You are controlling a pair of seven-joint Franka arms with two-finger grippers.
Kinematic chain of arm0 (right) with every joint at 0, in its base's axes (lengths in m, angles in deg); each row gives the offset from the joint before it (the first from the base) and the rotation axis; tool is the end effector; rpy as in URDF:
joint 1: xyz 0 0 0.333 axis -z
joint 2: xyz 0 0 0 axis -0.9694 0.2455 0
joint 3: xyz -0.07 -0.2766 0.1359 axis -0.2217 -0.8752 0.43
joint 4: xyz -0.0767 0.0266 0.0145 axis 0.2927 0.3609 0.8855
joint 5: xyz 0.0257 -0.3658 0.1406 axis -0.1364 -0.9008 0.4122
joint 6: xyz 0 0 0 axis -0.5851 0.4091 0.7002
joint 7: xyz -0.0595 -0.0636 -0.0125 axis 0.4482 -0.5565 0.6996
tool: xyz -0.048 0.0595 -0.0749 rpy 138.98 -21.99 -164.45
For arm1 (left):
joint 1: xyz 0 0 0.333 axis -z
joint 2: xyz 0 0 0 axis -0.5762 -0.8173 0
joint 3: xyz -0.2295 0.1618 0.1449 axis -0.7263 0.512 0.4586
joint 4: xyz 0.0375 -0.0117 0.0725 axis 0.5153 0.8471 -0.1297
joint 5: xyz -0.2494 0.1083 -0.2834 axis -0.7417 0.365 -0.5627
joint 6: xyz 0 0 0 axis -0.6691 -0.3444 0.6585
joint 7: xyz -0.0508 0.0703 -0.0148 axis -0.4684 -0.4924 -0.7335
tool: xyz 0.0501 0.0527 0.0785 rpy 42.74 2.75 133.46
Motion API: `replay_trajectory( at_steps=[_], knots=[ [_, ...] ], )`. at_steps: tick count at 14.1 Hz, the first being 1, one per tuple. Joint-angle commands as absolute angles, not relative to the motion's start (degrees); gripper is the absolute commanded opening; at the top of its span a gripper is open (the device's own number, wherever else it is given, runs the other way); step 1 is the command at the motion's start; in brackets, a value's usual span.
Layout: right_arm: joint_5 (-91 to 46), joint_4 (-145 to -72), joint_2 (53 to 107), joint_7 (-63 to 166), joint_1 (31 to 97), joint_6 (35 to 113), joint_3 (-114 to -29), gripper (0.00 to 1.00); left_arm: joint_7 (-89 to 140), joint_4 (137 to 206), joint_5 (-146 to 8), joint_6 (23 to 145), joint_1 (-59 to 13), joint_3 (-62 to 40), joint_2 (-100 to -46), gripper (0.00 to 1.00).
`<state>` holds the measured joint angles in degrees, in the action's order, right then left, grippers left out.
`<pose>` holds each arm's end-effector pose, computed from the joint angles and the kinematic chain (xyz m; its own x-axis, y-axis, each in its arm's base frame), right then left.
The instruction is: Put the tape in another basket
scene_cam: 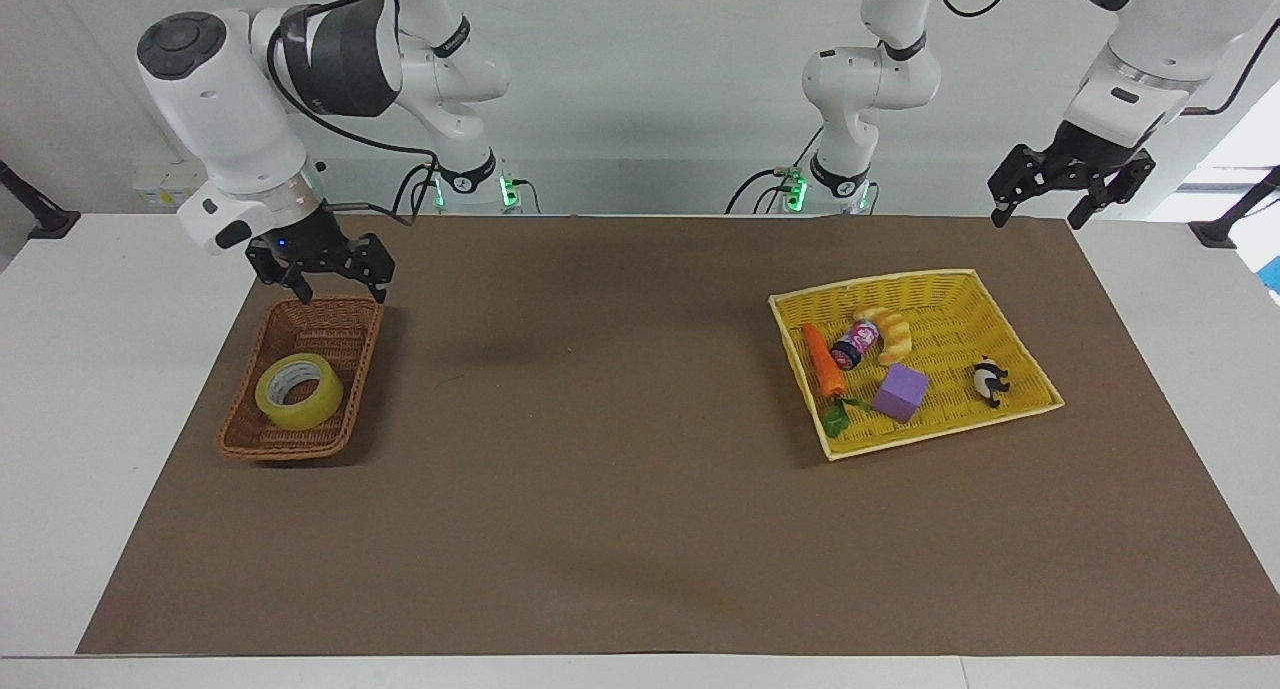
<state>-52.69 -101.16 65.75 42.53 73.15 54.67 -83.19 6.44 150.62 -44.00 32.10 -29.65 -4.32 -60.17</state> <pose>0.5696 -0.0164 0.5752 0.9990 -0.0430 0.0127 -0.0429 -0.9990 -0.0104 0.5347 -0.0131 0.6556 0.9956 -0.0926 0.0118 -0.0927 -0.9957 0.0063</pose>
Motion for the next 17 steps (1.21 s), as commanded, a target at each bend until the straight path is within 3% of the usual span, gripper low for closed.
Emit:
replay_trajectory(
  at_steps=[1, 8, 12, 15, 17],
  knots=[
    [-52.7, -102.0, 61.5, 41.3, 74.0, 52.4, -83.7, 1.0, 6.9, 149.8, -42.9, 30.8, -30.3, -4.8, -60.2, 1.0],
    [-52.7, -102.7, 54.4, 36.9, 74.0, 43.3, -83.9, 1.0, 6.9, 149.8, -42.9, 30.8, -30.3, -4.8, -60.2, 1.0],
    [-52.9, -101.5, 55.6, 37.0, 73.9, 44.6, -83.7, 1.0, 6.9, 149.8, -42.9, 30.8, -30.3, -4.8, -60.2, 1.0],
    [-52.6, -93.8, 61.3, 38.3, 74.3, 42.6, -83.5, 1.0, 6.9, 149.8, -42.9, 30.8, -30.3, -4.8, -60.2, 1.0],
    [-52.5, -95.8, 60.3, 38.9, 74.1, 41.8, -83.7, 1.0, 6.9, 149.8, -42.9, 30.8, -30.3, -4.8, -60.2, 1.0]
  ],
)
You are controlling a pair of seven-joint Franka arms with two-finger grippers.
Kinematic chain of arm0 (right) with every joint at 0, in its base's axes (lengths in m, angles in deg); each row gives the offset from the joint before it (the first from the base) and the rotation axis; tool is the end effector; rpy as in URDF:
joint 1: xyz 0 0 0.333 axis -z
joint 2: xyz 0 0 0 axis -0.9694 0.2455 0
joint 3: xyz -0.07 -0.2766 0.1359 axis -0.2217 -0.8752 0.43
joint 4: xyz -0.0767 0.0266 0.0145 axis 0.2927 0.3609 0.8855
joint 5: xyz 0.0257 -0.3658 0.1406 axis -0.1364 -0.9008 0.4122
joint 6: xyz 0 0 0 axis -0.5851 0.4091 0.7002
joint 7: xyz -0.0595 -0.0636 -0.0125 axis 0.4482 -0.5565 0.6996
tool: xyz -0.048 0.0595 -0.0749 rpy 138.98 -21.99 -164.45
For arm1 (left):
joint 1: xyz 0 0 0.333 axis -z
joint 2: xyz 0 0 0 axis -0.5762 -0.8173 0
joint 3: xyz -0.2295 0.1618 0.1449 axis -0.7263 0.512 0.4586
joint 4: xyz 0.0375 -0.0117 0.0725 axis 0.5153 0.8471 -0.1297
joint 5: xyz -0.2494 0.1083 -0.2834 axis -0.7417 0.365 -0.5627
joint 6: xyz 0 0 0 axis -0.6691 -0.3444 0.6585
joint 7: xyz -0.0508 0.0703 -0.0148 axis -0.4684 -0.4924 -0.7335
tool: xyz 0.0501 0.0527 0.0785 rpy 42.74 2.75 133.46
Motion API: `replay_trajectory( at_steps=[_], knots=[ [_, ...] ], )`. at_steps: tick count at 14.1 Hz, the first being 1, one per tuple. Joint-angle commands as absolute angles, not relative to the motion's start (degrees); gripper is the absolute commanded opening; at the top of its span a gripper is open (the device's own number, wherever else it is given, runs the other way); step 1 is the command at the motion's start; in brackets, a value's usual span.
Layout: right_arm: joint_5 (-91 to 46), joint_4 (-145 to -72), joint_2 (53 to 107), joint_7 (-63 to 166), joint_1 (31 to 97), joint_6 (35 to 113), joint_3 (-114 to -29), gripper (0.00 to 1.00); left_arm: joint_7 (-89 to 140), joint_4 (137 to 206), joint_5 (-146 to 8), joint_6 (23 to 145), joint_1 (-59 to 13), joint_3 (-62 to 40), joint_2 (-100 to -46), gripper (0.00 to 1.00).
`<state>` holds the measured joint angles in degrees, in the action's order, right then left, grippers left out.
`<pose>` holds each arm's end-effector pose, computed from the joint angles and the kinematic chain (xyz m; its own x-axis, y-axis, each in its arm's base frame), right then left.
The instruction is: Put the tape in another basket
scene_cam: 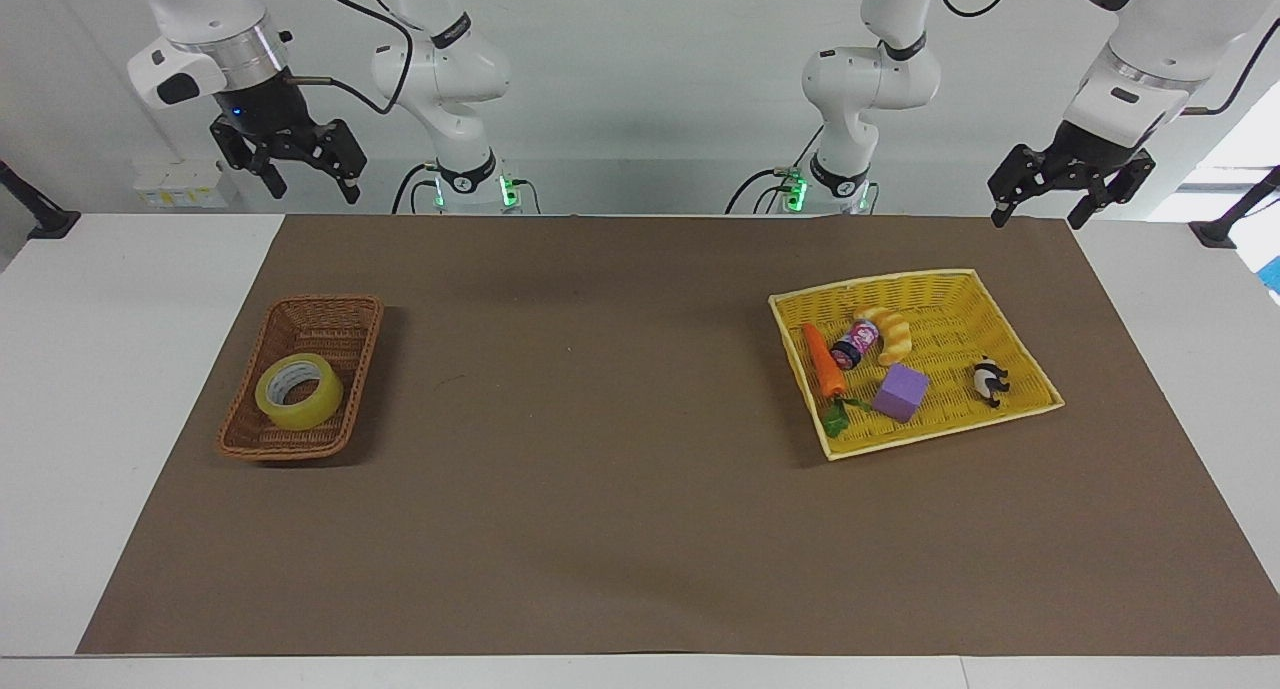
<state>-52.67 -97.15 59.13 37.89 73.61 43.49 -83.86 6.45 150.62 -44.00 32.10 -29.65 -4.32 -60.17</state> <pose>0.5184 -0.0277 0.6539 0.9901 -0.1405 0.0009 -0.1405 -0.9899 -0.0209 0.5347 -0.0131 0.6556 0.9956 -0.0924 0.0118 -0.0925 -0.9957 0.0063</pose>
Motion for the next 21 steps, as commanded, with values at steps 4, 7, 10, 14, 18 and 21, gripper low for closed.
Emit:
replay_trajectory(
  at_steps=[4, 7, 10, 14, 18, 21],
  knots=[
    [-53.6, -93.9, 60.8, 38.8, 73.5, 38.0, -83.2, 1.0, 6.9, 149.8, -42.9, 30.8, -30.3, -4.8, -60.2, 1.0],
    [-53.7, -93.3, 60.8, 38.8, 73.2, 37.7, -82.9, 1.0, 6.9, 149.8, -42.9, 30.8, -30.3, -4.8, -60.2, 1.0],
    [-53.7, -94.1, 60.5, 41.2, 73.2, 43.0, -82.5, 1.0, 6.9, 149.8, -42.9, 30.8, -30.3, -4.8, -60.2, 1.0],
    [-53.4, -94.1, 60.4, 40.6, 73.2, 42.5, -82.4, 1.0, 6.9, 149.8, -42.9, 30.8, -30.3, -4.8, -60.2, 1.0],
    [-52.6, -94.8, 60.0, 39.3, 73.2, 42.2, -82.4, 1.0, 6.9, 149.8, -42.9, 30.8, -30.3, -4.8, -60.2, 1.0],
    [-52.7, -94.9, 60.0, 39.2, 73.2, 43.0, -82.4, 1.0, 6.9, 149.8, -42.9, 30.8, -30.3, -4.8, -60.2, 1.0]
  ],
)
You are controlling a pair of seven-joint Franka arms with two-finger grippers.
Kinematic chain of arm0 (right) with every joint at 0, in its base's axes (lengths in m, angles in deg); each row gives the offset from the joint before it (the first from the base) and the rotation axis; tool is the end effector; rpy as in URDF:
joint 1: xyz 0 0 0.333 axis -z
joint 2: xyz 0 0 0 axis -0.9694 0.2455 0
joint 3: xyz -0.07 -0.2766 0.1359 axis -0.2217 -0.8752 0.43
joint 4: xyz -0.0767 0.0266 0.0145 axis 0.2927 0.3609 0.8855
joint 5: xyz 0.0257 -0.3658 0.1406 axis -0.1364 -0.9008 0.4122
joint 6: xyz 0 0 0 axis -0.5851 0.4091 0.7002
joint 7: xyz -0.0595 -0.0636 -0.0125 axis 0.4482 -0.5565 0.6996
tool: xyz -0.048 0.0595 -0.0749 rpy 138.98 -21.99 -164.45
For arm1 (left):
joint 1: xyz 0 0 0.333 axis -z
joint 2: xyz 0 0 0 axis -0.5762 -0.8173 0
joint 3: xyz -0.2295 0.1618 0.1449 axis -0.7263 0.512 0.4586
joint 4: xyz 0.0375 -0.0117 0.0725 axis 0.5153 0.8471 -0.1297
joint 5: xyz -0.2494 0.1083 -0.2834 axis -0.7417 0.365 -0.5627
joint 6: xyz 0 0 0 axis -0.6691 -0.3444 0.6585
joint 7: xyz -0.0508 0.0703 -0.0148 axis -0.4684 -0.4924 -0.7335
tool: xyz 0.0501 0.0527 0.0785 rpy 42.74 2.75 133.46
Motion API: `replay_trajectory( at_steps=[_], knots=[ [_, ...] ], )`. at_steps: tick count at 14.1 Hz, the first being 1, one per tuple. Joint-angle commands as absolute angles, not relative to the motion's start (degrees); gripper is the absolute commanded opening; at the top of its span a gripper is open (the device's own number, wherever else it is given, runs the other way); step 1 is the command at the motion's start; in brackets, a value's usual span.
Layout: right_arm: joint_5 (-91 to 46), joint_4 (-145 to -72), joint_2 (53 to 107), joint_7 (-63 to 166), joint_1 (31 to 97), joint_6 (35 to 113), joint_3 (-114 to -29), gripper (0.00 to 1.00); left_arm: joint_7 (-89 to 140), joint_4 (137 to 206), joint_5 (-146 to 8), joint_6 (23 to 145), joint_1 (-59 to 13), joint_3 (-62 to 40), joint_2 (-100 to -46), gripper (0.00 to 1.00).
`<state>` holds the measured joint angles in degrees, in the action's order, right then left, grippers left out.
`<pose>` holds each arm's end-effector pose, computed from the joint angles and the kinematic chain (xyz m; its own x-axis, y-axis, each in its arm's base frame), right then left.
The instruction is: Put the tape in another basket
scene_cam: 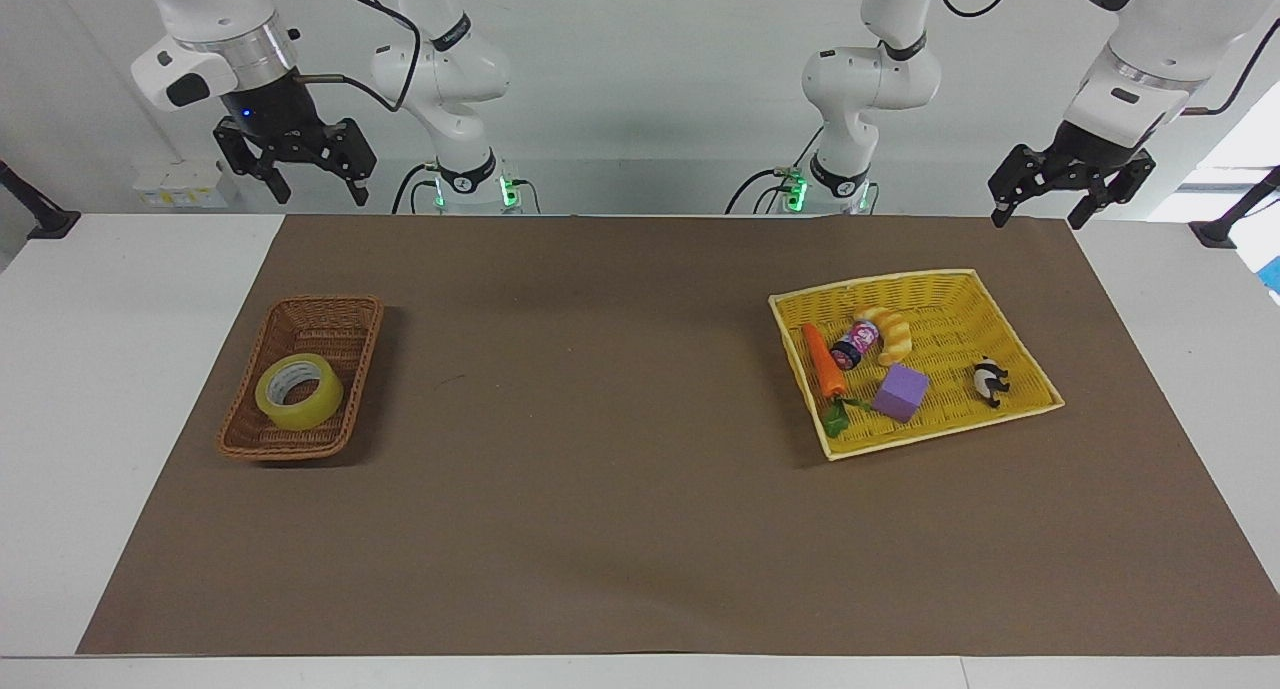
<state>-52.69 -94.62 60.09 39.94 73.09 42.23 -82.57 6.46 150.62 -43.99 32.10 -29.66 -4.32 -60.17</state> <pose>0.5219 -0.0105 0.6639 0.9973 -0.0735 0.0074 -0.0734 -0.9971 -0.0176 0.5347 -0.0130 0.6556 0.9957 -0.0921 0.0118 -0.0921 -0.9957 0.0061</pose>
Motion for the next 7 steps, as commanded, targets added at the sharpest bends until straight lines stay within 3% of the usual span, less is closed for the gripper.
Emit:
replay_trajectory(
  at_steps=[1, 7],
  knots=[
    [-52.6, -94.8, 60.1, 39.3, 73.3, 43.0, -82.4, 1.0, 6.9, 149.8, -42.9, 30.8, -30.3, -4.8, -60.2, 1.0],
    [-52.6, -94.8, 60.0, 39.8, 73.4, 42.7, -82.4, 1.0, 6.9, 149.8, -42.9, 30.8, -30.3, -4.8, -60.2, 1.0]
  ],
)
